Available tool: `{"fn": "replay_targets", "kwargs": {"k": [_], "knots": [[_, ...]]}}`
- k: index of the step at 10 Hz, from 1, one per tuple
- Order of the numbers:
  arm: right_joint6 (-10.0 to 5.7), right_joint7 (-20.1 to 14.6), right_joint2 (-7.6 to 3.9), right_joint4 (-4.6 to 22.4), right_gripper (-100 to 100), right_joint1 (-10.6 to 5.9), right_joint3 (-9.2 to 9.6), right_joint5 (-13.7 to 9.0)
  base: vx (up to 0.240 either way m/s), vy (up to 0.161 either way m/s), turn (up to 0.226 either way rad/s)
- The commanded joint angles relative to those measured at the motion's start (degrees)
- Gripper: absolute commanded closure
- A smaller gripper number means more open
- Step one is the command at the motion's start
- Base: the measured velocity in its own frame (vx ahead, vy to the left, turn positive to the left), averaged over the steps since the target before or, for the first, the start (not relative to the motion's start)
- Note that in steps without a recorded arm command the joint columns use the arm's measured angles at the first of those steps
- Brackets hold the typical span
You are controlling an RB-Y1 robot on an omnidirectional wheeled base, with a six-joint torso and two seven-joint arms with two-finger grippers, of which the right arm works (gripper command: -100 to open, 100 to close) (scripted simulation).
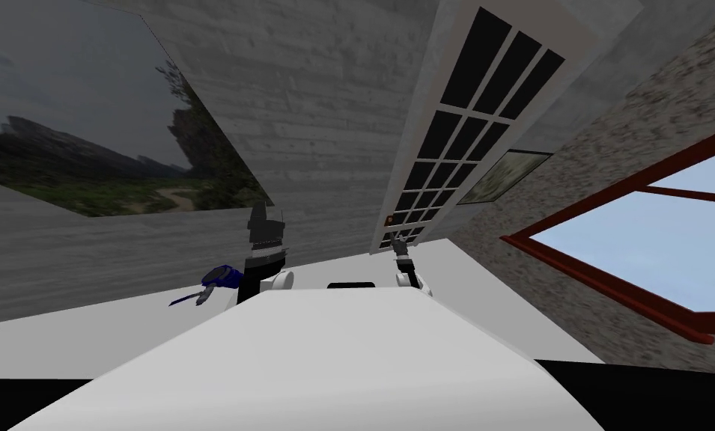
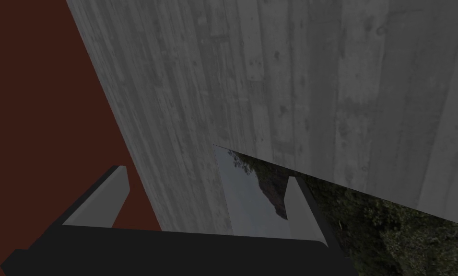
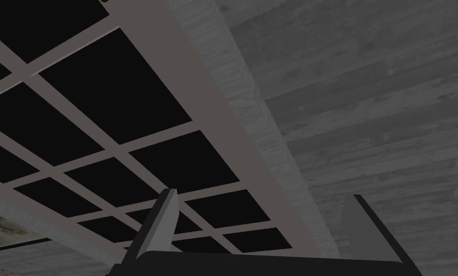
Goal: Pull the door open
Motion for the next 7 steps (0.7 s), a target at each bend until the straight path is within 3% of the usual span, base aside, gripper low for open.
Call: {"fn": "replay_targets", "kwargs": {"k": [1,7], "knots": [[-0.64,1.75,-0.67,2.86,-100,-0.58,-0.15,-0.01,0.066,-0.1,0.137],[-2.55,8.08,-2.16,12.91,-100,-3.24,-0.48,0.16,0.056,-0.082,0.12]]}}
